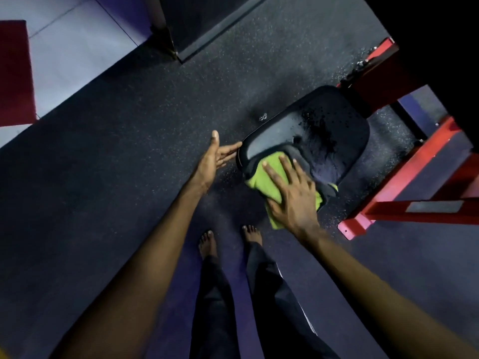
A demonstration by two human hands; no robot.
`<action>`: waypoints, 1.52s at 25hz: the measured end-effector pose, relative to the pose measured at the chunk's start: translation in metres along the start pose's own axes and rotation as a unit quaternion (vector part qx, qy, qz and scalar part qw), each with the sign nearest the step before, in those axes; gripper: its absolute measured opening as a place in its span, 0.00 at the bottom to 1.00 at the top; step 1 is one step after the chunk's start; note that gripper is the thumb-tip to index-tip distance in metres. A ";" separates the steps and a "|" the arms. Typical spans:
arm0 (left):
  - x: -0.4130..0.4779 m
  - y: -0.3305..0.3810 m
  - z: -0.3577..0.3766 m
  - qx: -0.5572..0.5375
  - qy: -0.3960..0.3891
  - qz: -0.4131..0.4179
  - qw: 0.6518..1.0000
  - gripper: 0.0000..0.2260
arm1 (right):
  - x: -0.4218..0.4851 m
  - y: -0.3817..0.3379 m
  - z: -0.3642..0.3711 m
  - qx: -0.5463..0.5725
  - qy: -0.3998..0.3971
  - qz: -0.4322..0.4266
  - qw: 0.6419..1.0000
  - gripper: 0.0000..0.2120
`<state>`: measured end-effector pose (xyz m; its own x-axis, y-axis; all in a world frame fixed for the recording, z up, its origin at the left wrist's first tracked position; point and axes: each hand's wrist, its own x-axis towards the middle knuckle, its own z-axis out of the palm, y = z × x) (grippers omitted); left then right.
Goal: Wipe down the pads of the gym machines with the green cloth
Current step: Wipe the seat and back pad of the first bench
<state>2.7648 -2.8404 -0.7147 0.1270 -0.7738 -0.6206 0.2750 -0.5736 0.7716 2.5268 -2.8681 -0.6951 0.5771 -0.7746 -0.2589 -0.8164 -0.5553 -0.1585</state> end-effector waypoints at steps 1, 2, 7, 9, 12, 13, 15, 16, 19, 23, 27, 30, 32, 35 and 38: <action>0.001 0.000 -0.002 0.002 -0.006 0.001 1.000 0.36 | -0.024 -0.001 0.006 -0.009 0.004 -0.011 1.000 0.45; 0.002 -0.002 -0.003 -0.001 -0.012 0.005 1.000 0.36 | -0.035 -0.002 0.011 -0.019 0.005 -0.013 1.000 0.46; 0.008 -0.008 -0.008 -0.006 -0.030 0.016 0.999 0.37 | 0.034 -0.040 0.007 -0.033 0.016 -0.030 0.999 0.42; 0.007 -0.006 -0.008 -0.013 -0.039 0.018 0.999 0.37 | 0.032 -0.040 0.009 -0.047 0.029 -0.043 0.998 0.43; 0.005 -0.002 -0.009 0.001 -0.047 0.027 0.999 0.36 | -0.021 -0.015 0.021 -0.066 0.052 -0.060 0.995 0.42; 0.006 -0.003 -0.009 0.015 -0.046 0.027 0.998 0.34 | -0.041 -0.004 0.023 -0.063 0.054 -0.068 0.994 0.40; 0.009 -0.004 -0.007 0.031 -0.037 0.041 0.998 0.30 | -0.055 0.010 0.025 -0.039 0.060 -0.044 0.996 0.38; 0.009 -0.006 -0.005 0.035 -0.027 0.052 0.998 0.27 | -0.048 0.008 0.024 -0.026 0.060 -0.013 0.998 0.39; 0.004 -0.016 0.005 0.076 0.048 0.102 0.991 0.18 | -0.005 -0.016 0.016 0.014 0.043 0.048 0.998 0.41; 0.002 -0.023 0.026 0.121 0.151 0.135 0.972 0.15 | -0.014 -0.001 0.015 0.017 0.047 0.004 0.999 0.39; 0.005 -0.025 0.038 0.208 0.176 0.144 0.951 0.20 | -0.054 0.037 0.020 0.079 0.065 0.050 0.994 0.39; 0.005 -0.032 0.048 0.226 0.191 0.150 0.943 0.24 | -0.010 0.071 0.007 0.137 0.102 0.141 0.975 0.36; 0.004 -0.036 0.054 0.186 0.214 0.132 0.950 0.26 | 0.023 0.090 -0.006 0.177 0.117 0.209 0.955 0.34; -0.005 -0.040 0.069 0.146 0.248 0.119 0.950 0.28 | 0.024 0.080 -0.009 0.167 0.097 0.212 0.958 0.34; -0.015 -0.044 0.081 0.169 0.248 0.145 0.943 0.28 | -0.005 0.062 -0.004 0.105 0.033 0.088 0.990 0.37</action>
<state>2.6738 -2.8249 -0.7277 0.6031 -0.7388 -0.3007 -0.1482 -0.4742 0.8678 2.4732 -2.9002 -0.7002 0.4203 -0.8757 -0.2377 -0.8867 -0.3406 -0.3127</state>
